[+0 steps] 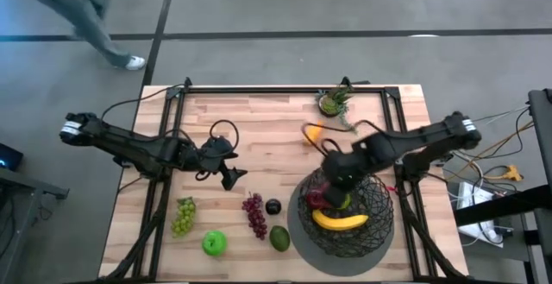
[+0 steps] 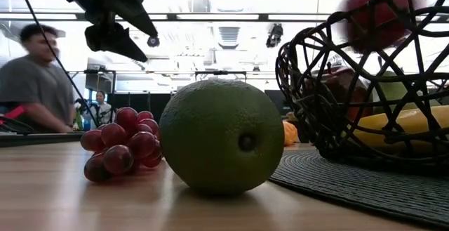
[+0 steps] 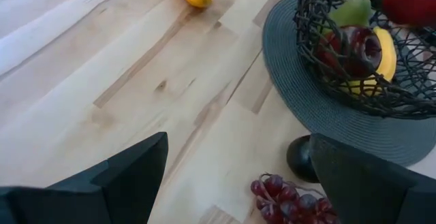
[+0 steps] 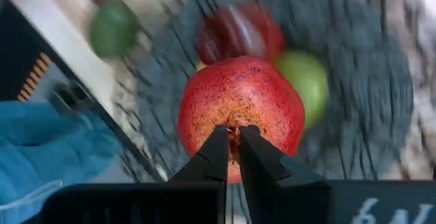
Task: Build produce basket
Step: Put the pomegranate into the black wire basket
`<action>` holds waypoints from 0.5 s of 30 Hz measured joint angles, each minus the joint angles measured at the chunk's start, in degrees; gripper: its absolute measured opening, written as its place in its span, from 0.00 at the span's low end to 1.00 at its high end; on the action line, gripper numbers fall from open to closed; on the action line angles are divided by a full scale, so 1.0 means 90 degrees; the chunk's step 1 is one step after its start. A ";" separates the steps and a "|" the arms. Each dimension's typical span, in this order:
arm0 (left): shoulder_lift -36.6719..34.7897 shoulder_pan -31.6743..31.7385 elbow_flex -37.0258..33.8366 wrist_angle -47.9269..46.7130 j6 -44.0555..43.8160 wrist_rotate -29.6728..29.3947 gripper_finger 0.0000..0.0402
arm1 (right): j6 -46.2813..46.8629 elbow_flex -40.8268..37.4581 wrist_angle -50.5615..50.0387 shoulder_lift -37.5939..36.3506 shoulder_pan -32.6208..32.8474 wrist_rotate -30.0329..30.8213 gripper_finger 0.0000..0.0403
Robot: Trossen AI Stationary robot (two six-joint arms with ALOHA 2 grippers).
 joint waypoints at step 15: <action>0.0137 0.0044 0.0002 0.0106 0.0185 -0.0009 0.84 | 0.2455 -0.2747 0.0455 -0.1330 0.0757 0.0200 0.03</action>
